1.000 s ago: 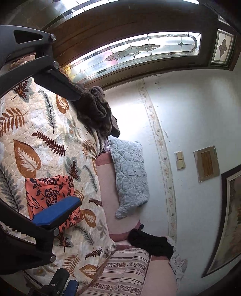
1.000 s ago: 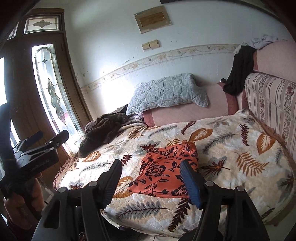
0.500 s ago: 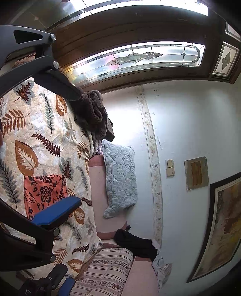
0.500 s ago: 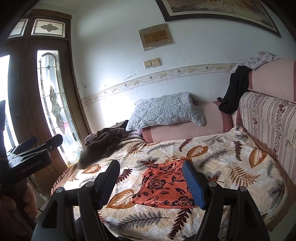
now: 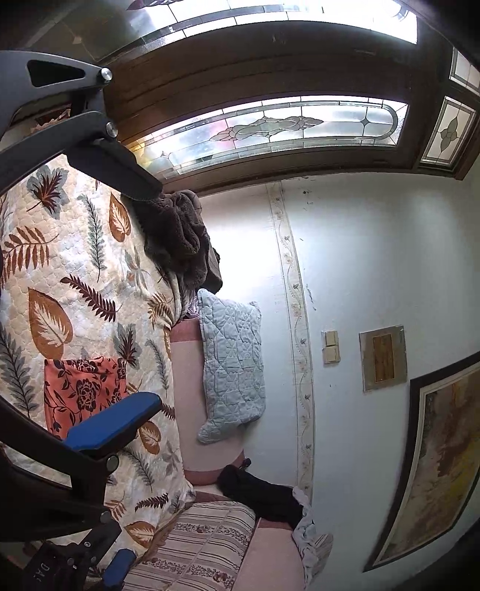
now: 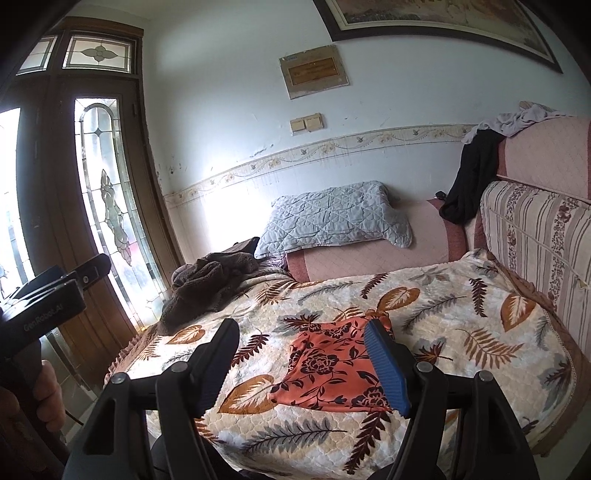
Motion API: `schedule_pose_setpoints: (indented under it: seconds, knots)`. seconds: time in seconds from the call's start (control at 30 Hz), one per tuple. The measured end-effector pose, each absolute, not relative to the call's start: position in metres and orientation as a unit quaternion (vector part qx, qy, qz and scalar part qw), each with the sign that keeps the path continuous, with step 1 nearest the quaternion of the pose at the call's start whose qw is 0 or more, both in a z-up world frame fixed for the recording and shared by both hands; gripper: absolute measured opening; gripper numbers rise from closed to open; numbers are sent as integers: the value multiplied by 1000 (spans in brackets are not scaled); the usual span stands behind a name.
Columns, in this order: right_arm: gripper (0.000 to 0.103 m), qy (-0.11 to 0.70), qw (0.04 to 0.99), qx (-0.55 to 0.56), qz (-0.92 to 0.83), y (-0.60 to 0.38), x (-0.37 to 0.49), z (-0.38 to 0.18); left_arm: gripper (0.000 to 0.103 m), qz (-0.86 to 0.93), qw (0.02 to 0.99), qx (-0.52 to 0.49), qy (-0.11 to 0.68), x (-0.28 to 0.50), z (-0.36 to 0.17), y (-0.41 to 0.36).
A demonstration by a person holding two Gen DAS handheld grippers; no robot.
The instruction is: Fold small clothes
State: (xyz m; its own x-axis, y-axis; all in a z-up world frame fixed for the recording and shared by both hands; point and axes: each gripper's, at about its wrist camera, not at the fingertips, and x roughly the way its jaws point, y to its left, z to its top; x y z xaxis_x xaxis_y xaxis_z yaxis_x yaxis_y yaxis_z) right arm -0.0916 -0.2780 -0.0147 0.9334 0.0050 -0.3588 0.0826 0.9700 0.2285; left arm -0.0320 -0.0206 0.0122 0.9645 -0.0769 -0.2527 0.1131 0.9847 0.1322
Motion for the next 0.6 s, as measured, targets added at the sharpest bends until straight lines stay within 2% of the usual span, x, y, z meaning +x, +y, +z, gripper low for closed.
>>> schedule_pose_setpoints:
  seconds: [0.6]
  knots:
    - [74, 168, 979, 113, -34, -276, -92, -10, 103, -46, 989, 66, 121, -34, 13, -17]
